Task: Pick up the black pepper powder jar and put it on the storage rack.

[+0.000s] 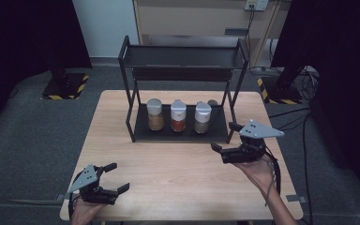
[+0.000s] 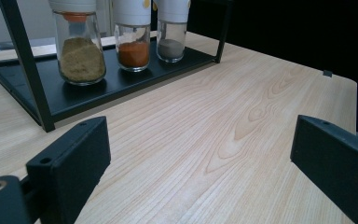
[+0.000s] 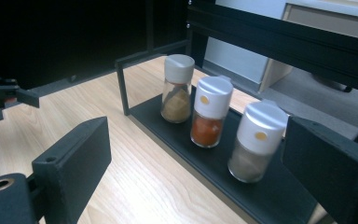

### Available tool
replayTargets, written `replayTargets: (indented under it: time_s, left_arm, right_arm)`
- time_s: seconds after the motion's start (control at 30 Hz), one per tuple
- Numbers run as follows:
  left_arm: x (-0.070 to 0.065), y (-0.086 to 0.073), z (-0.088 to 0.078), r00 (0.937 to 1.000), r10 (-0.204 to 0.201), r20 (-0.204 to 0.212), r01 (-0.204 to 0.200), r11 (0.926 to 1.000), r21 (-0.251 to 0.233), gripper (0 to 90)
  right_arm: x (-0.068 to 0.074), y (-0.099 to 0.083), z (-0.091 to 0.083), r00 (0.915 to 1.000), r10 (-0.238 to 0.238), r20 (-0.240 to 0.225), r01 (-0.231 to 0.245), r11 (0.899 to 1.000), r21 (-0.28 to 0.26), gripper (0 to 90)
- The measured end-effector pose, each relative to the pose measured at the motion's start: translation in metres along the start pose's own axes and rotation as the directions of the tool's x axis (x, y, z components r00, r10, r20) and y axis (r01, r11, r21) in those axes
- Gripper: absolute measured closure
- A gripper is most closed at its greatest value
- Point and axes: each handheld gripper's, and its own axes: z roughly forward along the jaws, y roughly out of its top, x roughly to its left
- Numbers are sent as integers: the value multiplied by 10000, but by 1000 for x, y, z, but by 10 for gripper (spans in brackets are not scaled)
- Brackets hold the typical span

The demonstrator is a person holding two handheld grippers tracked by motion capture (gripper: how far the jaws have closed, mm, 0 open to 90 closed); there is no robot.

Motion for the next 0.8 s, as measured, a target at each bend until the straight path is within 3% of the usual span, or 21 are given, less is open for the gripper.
replayTargets:
  time_s: [0.37, 0.8]
  left_arm:
    - [-1, 0, 0, 10000, 6, -49, -5, 10000, 34, 38]
    - [-1, 0, 0, 9999, -14, -101, 14, 10000, 17, 37]
  right_arm:
    - [7, -33, -46, 9983, 157, 553, -148, 9998, -162, 86]
    - [13, -71, -74, 9943, 548, 914, -515, 9980, -376, 85]
